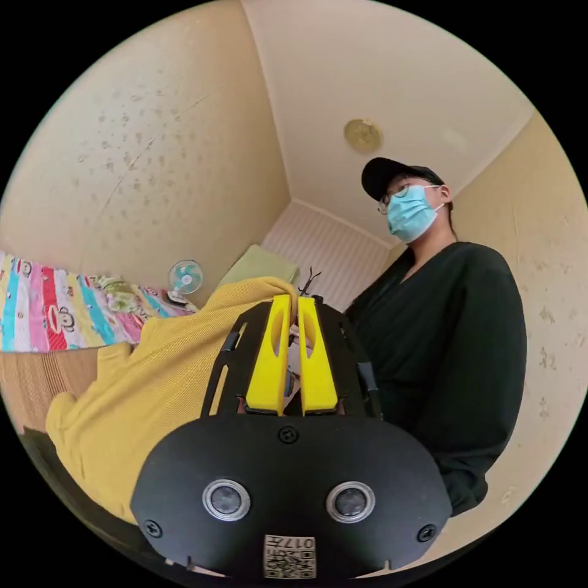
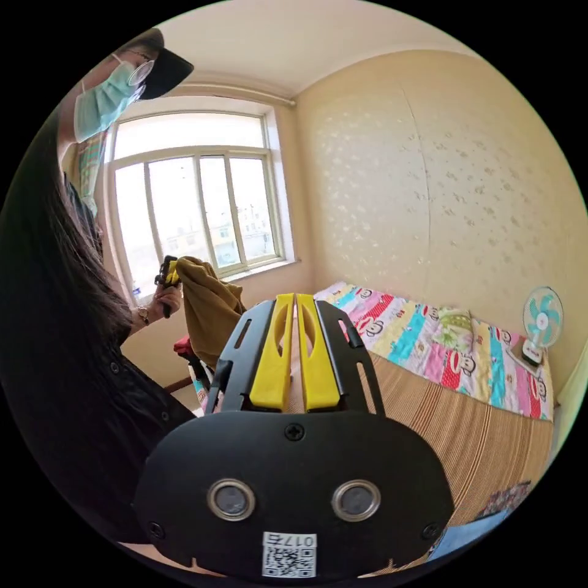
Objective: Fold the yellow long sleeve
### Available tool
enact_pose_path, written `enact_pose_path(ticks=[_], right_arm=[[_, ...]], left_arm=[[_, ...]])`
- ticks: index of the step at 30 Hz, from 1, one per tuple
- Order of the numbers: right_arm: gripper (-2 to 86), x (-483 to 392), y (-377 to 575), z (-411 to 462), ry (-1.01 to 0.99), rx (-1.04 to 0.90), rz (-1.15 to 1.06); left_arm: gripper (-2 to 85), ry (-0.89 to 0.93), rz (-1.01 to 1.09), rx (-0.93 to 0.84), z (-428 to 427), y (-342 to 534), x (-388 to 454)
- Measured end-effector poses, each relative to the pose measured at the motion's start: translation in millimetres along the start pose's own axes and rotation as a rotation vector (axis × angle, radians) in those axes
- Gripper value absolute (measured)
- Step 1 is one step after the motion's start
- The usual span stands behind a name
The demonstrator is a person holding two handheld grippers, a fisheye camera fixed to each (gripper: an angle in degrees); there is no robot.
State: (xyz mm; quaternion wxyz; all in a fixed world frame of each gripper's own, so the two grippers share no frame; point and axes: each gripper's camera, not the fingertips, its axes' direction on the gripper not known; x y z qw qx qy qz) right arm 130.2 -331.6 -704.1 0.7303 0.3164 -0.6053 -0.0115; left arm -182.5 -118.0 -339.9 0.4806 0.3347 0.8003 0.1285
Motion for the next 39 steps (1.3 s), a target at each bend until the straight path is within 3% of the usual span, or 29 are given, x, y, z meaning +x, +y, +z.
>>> enact_pose_path(ticks=[6, 12, 14, 17, 19, 22, 26, 32, 36, 39], right_arm=[[11.5, -14, -38, 31, -0.353, -0.101, -0.136], [10.2, -31, -5, 48, -0.694, -0.344, -0.262], [6.7, -27, 11, 27, -0.558, -0.296, -0.214], [4.3, -6, 10, -17, -0.264, -0.169, -0.028], [3.5, -4, 1, -50, -0.134, -0.062, 0.010], [3.0, -19, -18, -75, 0.032, -0.007, 0.010], [2.8, -45, -46, -74, 0.207, -0.050, -0.056], [3.3, -62, -95, -55, 0.275, -0.085, -0.104], [3.6, -80, -127, -47, 0.384, -0.111, -0.157], [3.9, -86, -148, -55, 0.300, -0.071, -0.134]], left_arm=[[0.3, 0.302, 0.251, -0.160, 159, -16, 71], [0.7, 0.382, 0.188, -0.365, 306, 22, 97], [0.8, 0.372, 0.164, -0.392, 330, 38, 105], [1.3, 0.192, 0.069, -0.435, 352, 59, 114], [2.5, -0.056, -0.046, -0.545, 374, 72, 114], [5.1, -0.290, -0.104, -0.602, 399, 81, 116], [12.5, -0.428, -0.199, -0.547, 429, 79, 110], [16.2, -0.463, -0.156, -0.533, 535, 74, 123], [16.3, -0.762, -0.130, -0.510, 591, 71, 120], [14.0, -0.770, -0.128, -0.499, 618, 68, 100]])
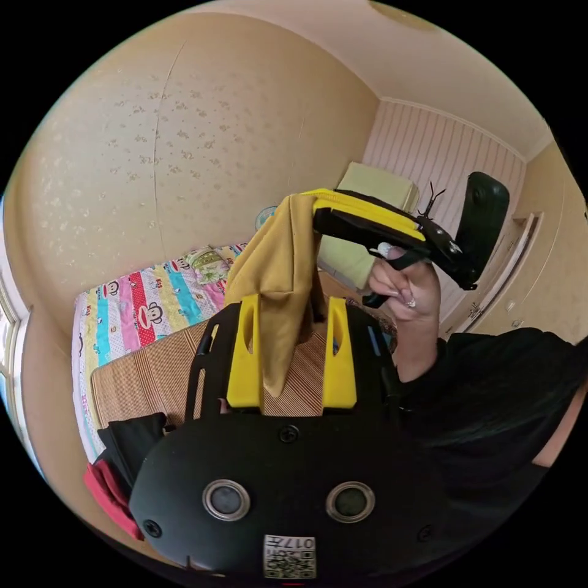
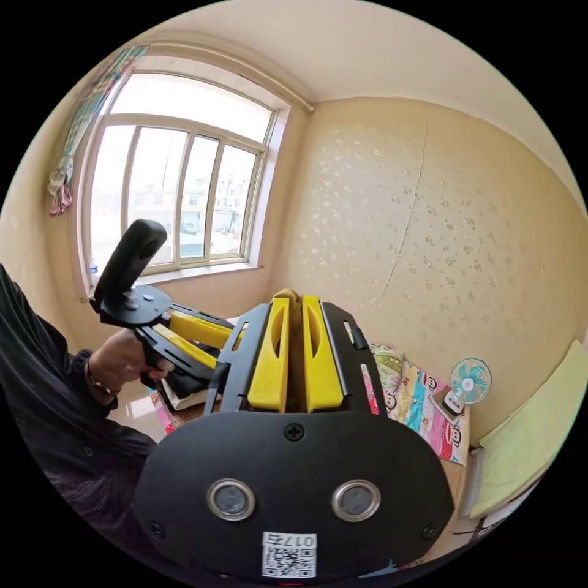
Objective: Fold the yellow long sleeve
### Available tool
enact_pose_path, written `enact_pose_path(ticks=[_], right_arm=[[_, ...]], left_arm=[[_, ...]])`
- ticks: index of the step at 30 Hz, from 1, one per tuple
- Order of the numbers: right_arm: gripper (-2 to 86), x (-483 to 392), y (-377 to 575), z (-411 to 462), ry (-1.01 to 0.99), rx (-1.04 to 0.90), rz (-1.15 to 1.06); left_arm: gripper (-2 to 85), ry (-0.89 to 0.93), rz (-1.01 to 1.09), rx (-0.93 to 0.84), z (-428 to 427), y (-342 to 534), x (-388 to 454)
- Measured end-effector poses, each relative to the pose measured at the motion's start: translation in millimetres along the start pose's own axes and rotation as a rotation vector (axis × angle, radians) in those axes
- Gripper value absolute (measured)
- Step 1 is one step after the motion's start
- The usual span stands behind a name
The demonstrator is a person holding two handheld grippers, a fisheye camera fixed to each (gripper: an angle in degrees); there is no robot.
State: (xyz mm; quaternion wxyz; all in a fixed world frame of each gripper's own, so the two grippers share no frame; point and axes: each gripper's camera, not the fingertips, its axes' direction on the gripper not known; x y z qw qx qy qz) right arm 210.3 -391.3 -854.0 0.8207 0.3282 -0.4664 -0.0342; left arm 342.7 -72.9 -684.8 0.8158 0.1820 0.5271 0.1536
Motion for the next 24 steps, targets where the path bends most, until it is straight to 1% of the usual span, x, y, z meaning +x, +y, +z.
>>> enact_pose_path(ticks=[1, 2, 3, 4, 5, 6, 7, 8, 9, 11, 13, 15, 17, 19, 21, 23, 24], right_arm=[[4.1, 0, -6, -5, -0.035, 0.017, -0.006], [4.3, 0, -9, -10, -0.018, 0.030, -0.018], [4.4, 1, -9, -13, 0.015, 0.039, -0.022], [4.9, 6, -7, -20, 0.083, 0.065, -0.021], [5.4, 18, -2, -28, 0.099, 0.090, 0.002], [5.7, 25, 2, -31, 0.084, 0.099, 0.016], [6.5, 40, 13, -38, 0.026, 0.110, 0.037], [7.6, 54, 28, -42, -0.051, 0.110, 0.052], [8.5, 60, 37, -43, -0.097, 0.110, 0.062], [10.6, 76, 81, -47, -0.273, 0.129, 0.174], [11.2, 76, 123, -49, -0.341, 0.154, 0.237], [11.8, 68, 168, -47, -0.356, 0.147, 0.289], [12.9, 52, 213, -41, -0.374, 0.073, 0.339], [14.3, 41, 232, -34, -0.406, 0.011, 0.366], [15.1, 31, 240, -26, -0.416, -0.033, 0.340], [13.7, 23, 235, -10, -0.378, -0.203, 0.270], [12.6, 22, 232, -7, -0.346, -0.255, 0.247]], left_arm=[[11.6, 0.019, -0.012, 0.024, 5, -6, -1], [9.8, 0.013, -0.021, 0.048, 5, -8, -2], [6.9, 0.023, -0.004, 0.107, 0, -9, -3], [4.4, 0.079, 0.016, 0.165, -6, -10, -7], [4.2, 0.119, 0.019, 0.203, -11, -10, -11], [3.8, 0.186, 0.008, 0.284, -22, -9, -20], [3.4, 0.212, 0.004, 0.347, -33, -12, -27], [3.2, 0.211, 0.011, 0.362, -37, -15, -29], [2.7, 0.185, 0.033, 0.340, -40, -26, -29], [2.0, 0.154, 0.049, 0.299, -38, -42, -27], [1.5, 0.170, 0.066, 0.278, -33, -55, -24], [1.5, 0.175, 0.081, 0.291, -37, -61, -23], [1.4, 0.186, 0.106, 0.305, -46, -66, -22], [1.4, 0.228, 0.126, 0.313, -60, -74, -25], [1.4, 0.251, 0.123, 0.326, -71, -79, -31], [1.4, 0.250, 0.125, 0.348, -85, -84, -39], [1.4, 0.250, 0.121, 0.363, -97, -85, -47]])
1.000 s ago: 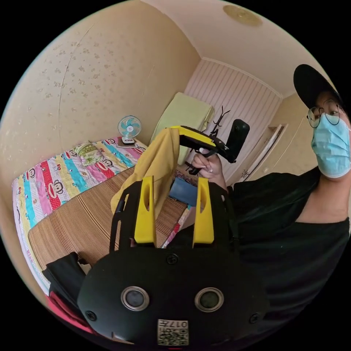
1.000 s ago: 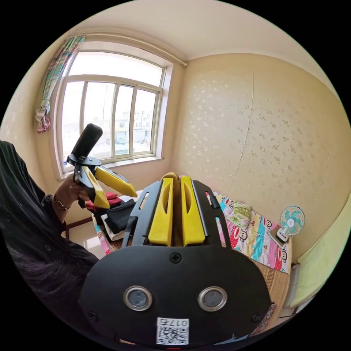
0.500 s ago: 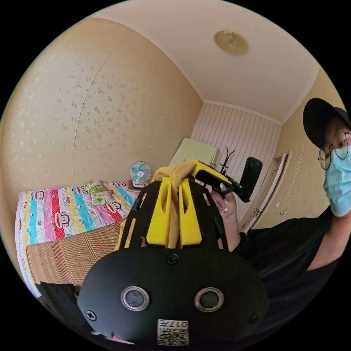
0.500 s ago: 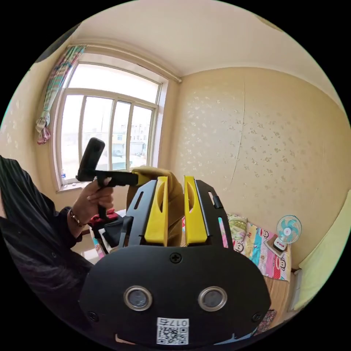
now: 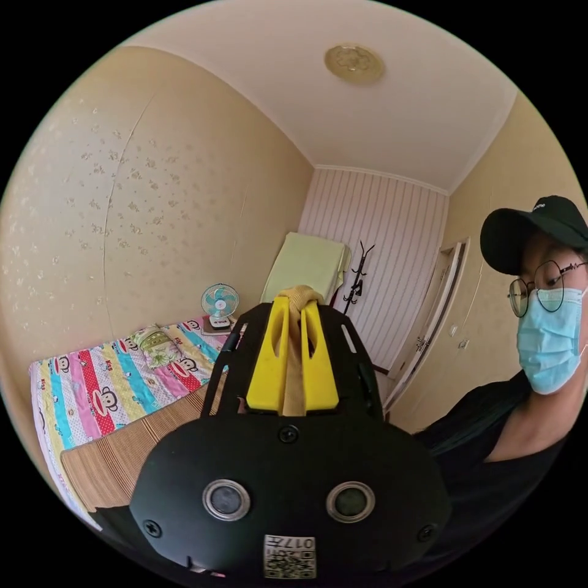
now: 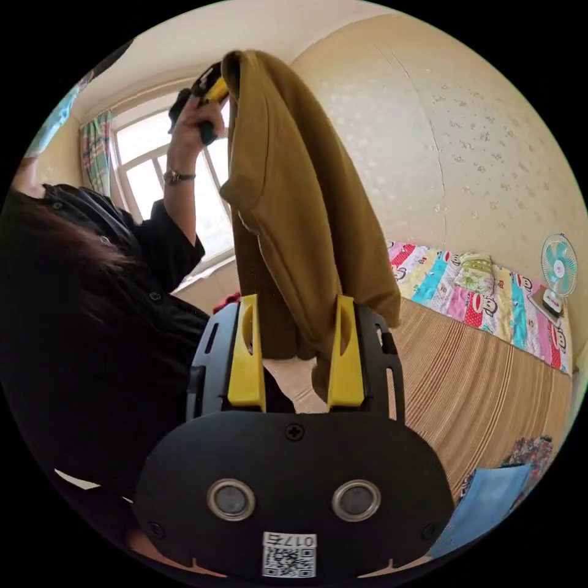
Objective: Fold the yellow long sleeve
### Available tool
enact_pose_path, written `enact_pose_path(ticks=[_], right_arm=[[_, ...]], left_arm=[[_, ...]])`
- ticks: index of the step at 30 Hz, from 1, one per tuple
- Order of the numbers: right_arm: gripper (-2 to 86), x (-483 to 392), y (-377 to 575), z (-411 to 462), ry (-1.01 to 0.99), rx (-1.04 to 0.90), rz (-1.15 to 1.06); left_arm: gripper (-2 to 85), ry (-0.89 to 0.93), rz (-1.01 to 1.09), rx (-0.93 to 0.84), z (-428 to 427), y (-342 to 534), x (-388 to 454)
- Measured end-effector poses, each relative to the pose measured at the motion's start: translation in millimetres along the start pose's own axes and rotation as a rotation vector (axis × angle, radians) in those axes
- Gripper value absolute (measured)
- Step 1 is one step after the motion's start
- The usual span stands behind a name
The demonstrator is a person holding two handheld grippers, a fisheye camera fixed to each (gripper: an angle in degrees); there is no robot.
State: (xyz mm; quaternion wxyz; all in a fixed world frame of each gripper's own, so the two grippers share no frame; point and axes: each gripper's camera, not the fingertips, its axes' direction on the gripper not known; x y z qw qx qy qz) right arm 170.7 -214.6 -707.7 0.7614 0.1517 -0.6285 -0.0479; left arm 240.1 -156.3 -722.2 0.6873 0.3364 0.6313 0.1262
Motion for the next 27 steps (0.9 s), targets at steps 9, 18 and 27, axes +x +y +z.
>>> enact_pose_path(ticks=[9, 18, 27], right_arm=[[5.2, 15, -33, -175, 0.574, 0.506, 0.158], [5.1, -16, -102, -284, 0.743, 0.701, 0.067], [6.1, 250, -231, -140, 0.653, -0.070, 0.127]], left_arm=[[1.2, -0.130, 0.182, -0.043, -118, 29, -58], [1.2, -0.023, -0.023, 0.097, -177, 59, -125], [3.1, -0.274, -0.618, -0.252, -64, 95, -466]])
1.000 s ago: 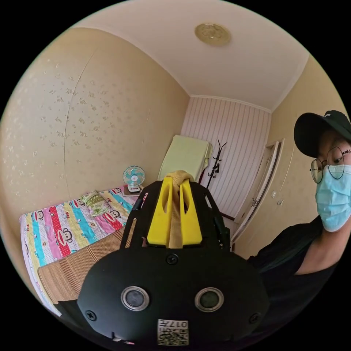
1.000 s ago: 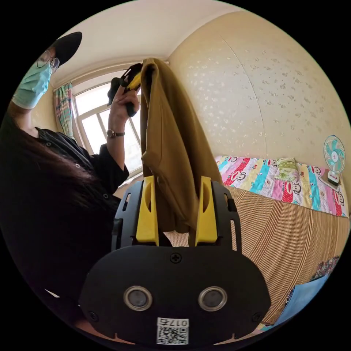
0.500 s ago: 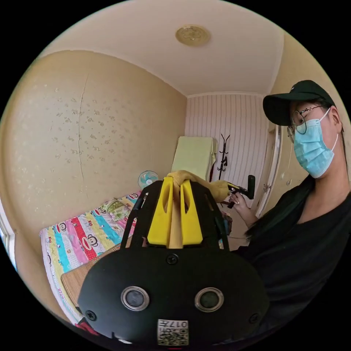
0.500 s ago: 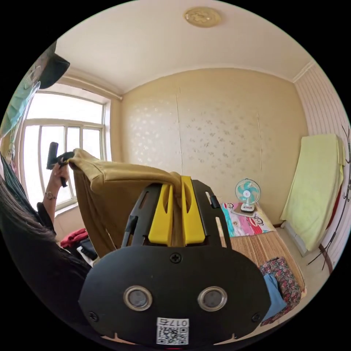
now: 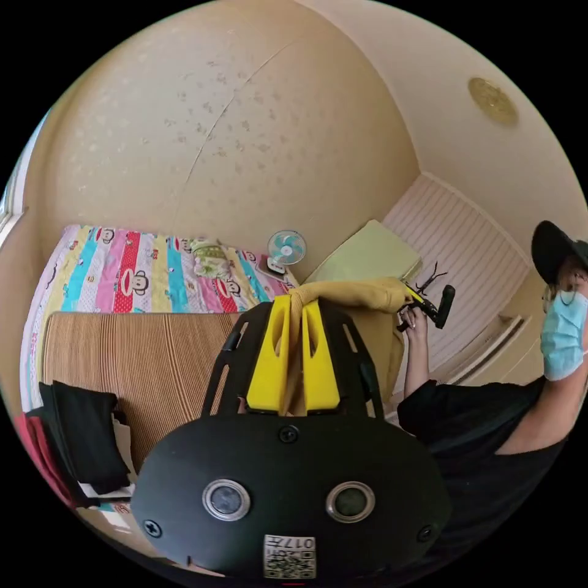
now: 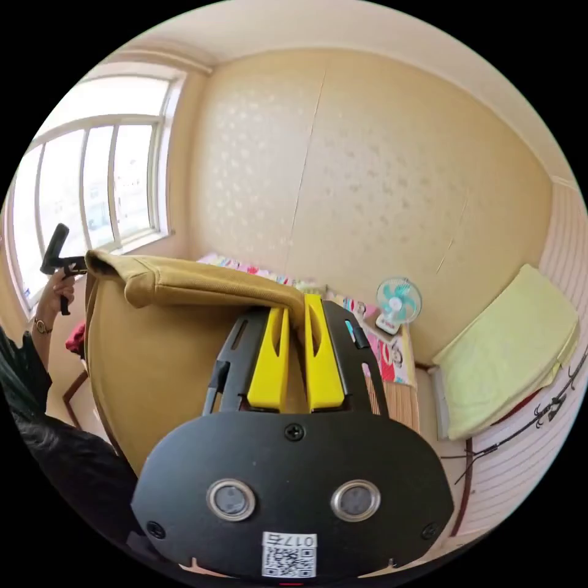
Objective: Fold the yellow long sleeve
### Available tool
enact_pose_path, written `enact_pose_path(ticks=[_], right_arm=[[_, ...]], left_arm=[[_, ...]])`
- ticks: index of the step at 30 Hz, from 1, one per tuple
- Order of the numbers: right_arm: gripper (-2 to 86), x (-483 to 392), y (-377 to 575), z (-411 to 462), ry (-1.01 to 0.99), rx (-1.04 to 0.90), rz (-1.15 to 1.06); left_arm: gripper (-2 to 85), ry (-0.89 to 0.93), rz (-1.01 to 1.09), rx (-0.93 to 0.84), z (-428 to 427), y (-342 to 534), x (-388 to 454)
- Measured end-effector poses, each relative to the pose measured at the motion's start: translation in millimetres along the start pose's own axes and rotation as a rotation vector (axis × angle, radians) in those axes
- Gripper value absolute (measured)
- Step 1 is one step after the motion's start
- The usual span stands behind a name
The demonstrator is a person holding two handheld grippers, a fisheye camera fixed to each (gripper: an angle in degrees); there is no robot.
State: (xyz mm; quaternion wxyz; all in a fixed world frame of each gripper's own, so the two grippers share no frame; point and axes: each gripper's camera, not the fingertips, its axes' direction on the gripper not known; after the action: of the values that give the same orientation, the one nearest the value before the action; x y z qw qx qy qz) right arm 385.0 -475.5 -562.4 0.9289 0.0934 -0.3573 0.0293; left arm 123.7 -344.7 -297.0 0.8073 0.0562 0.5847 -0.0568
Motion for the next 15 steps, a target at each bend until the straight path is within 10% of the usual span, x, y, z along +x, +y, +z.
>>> enact_pose_path(ticks=[5, 15], right_arm=[[6.9, 16, 46, 294, -0.026, -0.356, 0.183], [3.9, -110, 339, 421, -0.303, -0.929, 0.009]], left_arm=[[7.7, -0.166, -0.327, -0.101, 156, -12, -213], [4.2, -0.338, -0.330, -0.803, 297, 281, -345]])
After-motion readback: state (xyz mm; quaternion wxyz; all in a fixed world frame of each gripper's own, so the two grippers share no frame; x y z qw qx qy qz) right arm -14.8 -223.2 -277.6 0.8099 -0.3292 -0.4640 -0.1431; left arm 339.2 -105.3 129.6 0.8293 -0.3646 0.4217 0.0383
